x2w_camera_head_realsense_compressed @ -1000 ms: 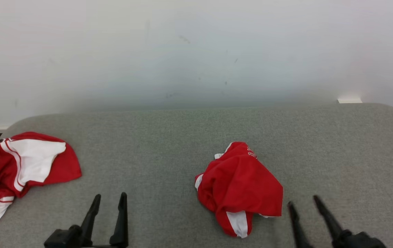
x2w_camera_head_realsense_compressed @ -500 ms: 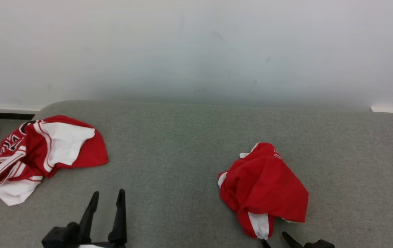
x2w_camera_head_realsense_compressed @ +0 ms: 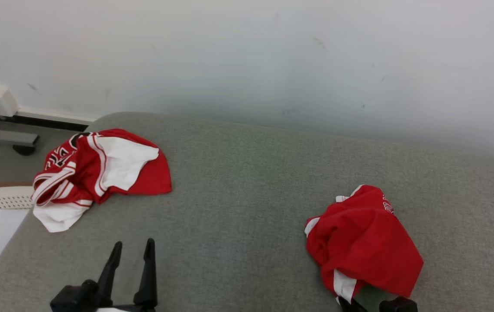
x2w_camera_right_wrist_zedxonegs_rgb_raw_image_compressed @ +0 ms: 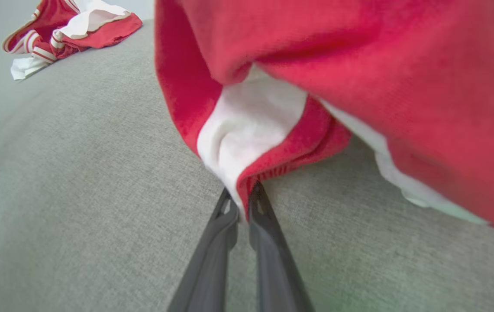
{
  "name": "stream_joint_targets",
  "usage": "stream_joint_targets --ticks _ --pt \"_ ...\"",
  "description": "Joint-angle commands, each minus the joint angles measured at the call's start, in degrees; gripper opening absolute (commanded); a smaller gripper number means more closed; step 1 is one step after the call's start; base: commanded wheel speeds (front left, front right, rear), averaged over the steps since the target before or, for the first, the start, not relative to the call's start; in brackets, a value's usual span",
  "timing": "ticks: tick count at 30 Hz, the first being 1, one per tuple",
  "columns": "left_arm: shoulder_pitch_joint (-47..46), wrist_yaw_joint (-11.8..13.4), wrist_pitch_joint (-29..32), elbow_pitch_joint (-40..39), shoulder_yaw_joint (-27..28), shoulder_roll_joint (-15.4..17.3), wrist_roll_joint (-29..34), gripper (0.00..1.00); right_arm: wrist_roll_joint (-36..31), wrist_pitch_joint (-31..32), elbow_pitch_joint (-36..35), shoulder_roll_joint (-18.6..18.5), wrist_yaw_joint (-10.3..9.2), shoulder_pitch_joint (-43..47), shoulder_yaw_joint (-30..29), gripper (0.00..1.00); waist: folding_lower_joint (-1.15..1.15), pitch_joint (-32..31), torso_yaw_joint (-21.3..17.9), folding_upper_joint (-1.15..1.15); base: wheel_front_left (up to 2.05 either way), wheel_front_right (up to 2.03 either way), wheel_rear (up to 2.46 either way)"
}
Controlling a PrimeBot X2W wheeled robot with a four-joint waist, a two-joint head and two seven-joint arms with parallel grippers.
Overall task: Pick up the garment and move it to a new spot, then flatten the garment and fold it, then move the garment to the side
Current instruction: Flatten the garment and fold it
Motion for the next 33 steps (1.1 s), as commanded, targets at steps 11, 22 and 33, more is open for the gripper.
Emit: stream_joint_targets --ticks 11,22,33 --pt "-1.3 -0.41 -0.03 0.22 -0.86 0.2 0.75 1.0 23.75 -0.11 -12.79 0.58 -0.14 -3.65 9.37 0.0 0.0 0.4 4.58 0.0 0.0 0.0 0.0" --pt "-4.04 -0.55 -0.03 1.3 -3.55 0.2 -0.9 1.0 56.1 6.98 -8.97 0.56 -0.13 -13.88 21.72 0.05 0.0 3.46 10.13 0.0 0.0 0.0 0.0" --pt "-2.46 -0.07 -0.03 1.74 -2.43 0.2 -0.33 1.0 67.22 14.04 -5.03 0.59 -0.12 -17.0 35.81 1.0 0.0 0.81 6.28 0.0 0.0 0.0 0.0"
